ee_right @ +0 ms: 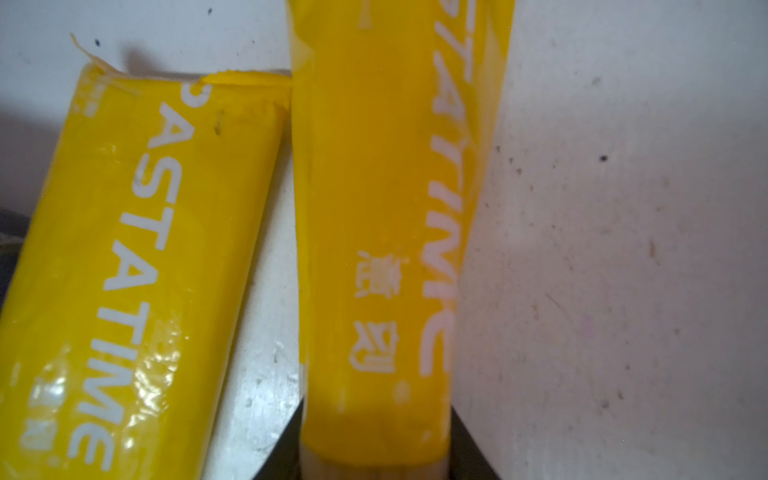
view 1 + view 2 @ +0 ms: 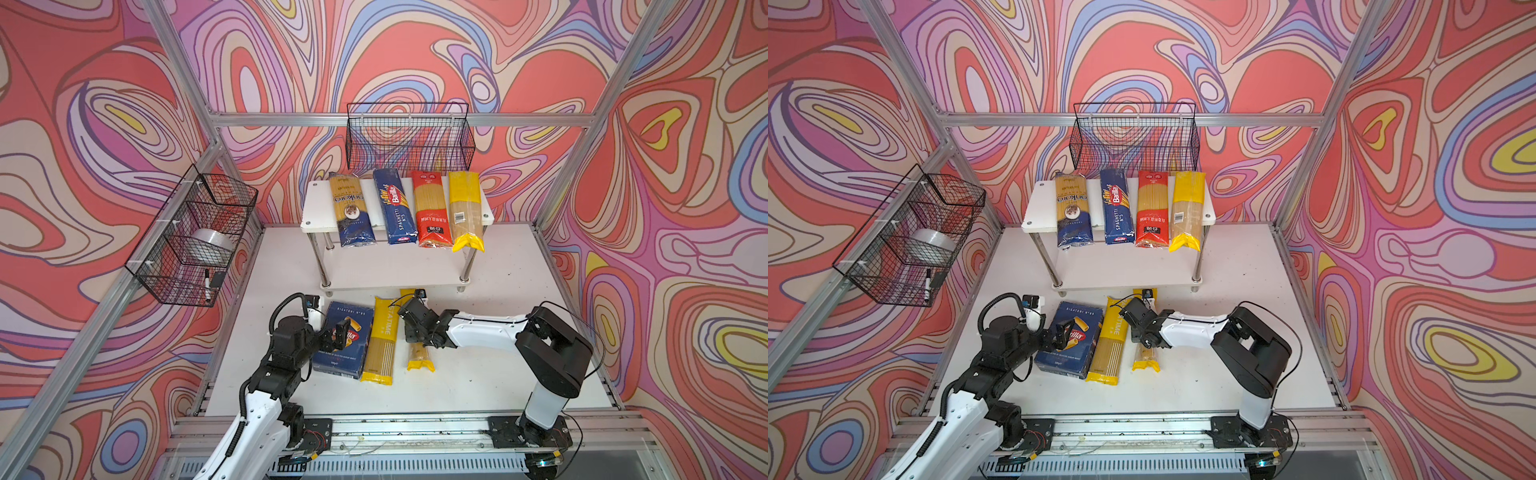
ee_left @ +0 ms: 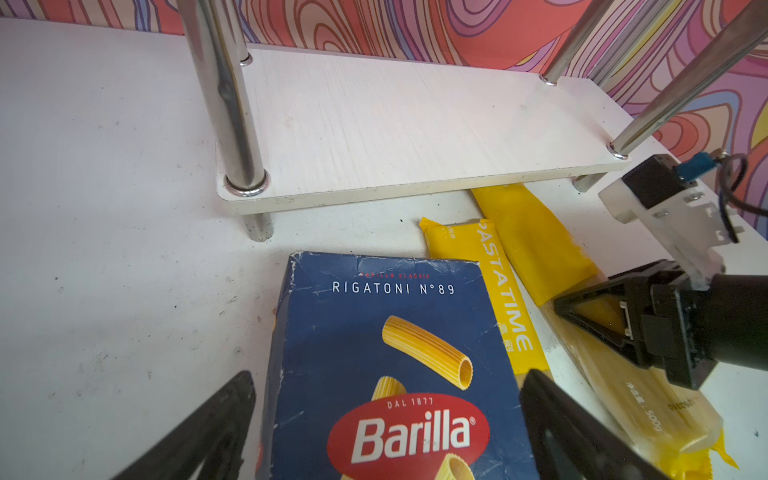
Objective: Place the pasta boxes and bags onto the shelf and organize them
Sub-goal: 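Lift the Pastatime bag upright with the right gripper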
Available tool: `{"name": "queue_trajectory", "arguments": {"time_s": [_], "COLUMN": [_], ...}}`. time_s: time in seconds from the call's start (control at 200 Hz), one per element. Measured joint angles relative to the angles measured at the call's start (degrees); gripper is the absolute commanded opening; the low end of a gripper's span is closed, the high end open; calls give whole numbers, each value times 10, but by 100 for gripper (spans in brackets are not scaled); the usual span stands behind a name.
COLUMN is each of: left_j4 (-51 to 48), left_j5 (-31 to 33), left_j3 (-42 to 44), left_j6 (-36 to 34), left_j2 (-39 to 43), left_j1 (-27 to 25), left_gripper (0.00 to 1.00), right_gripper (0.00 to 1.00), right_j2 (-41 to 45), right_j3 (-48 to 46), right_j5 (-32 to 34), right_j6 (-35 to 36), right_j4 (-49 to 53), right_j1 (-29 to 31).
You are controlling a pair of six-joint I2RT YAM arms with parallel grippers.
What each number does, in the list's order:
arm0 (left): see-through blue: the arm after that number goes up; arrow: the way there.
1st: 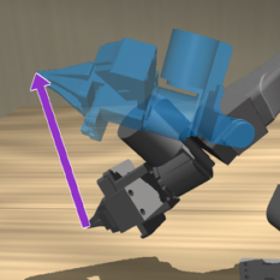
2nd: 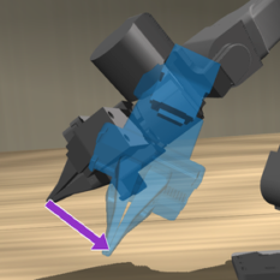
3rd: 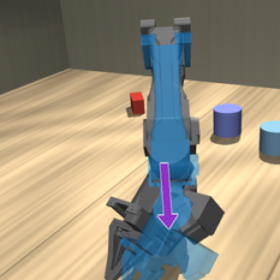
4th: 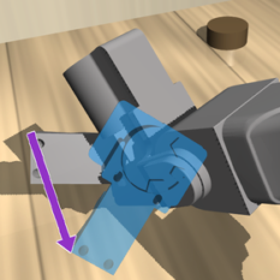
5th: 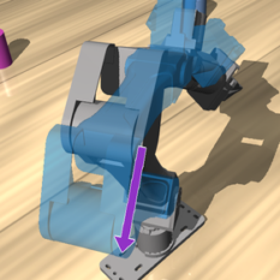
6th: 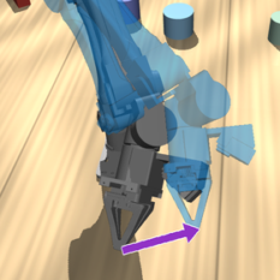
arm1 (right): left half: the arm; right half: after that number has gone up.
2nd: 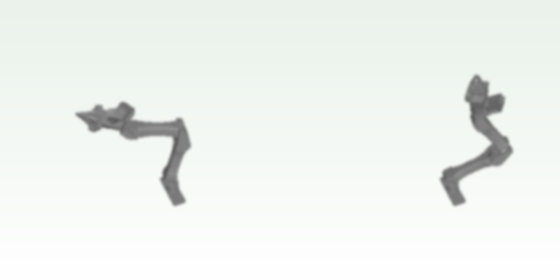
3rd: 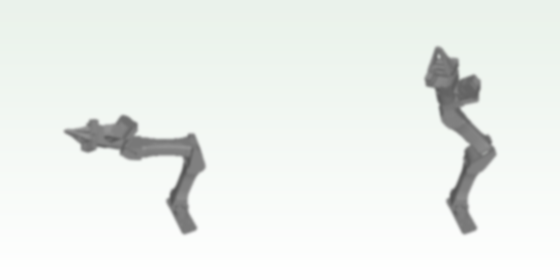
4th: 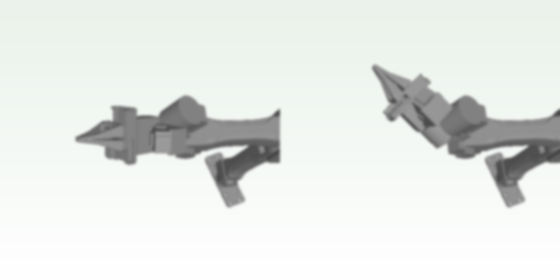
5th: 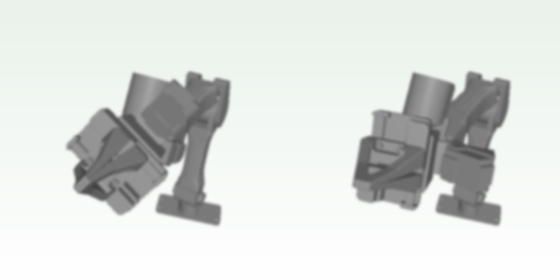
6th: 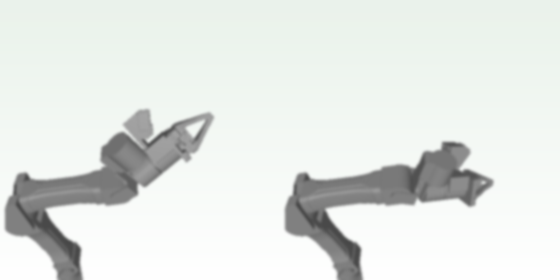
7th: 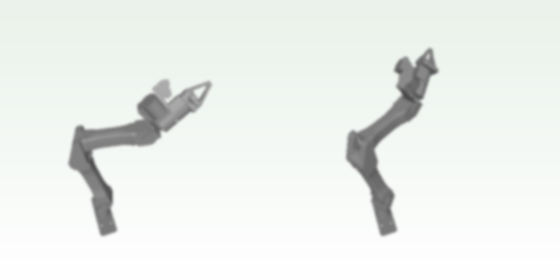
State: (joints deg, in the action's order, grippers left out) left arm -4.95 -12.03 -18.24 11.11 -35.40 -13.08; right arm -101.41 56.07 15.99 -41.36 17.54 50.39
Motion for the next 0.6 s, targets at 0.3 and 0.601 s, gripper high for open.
{"name": "queue_trajectory", "arguments": {"time_s": [0.3,0.601], "left_j4": [0,0], "left_j5": [0,0], "left_j3": [0,0], "left_j6": [0,0], "left_j2": [-3,-3], "left_j1": [0,0], "left_gripper": [100,100], "right_gripper": [20,13], "right_j2": [25,72], "right_j3": [-16,-56], "right_j5": [-17,-44], "right_j6": [-1,-1], "right_j4": [3,-1], "right_j1": [0,0]}}
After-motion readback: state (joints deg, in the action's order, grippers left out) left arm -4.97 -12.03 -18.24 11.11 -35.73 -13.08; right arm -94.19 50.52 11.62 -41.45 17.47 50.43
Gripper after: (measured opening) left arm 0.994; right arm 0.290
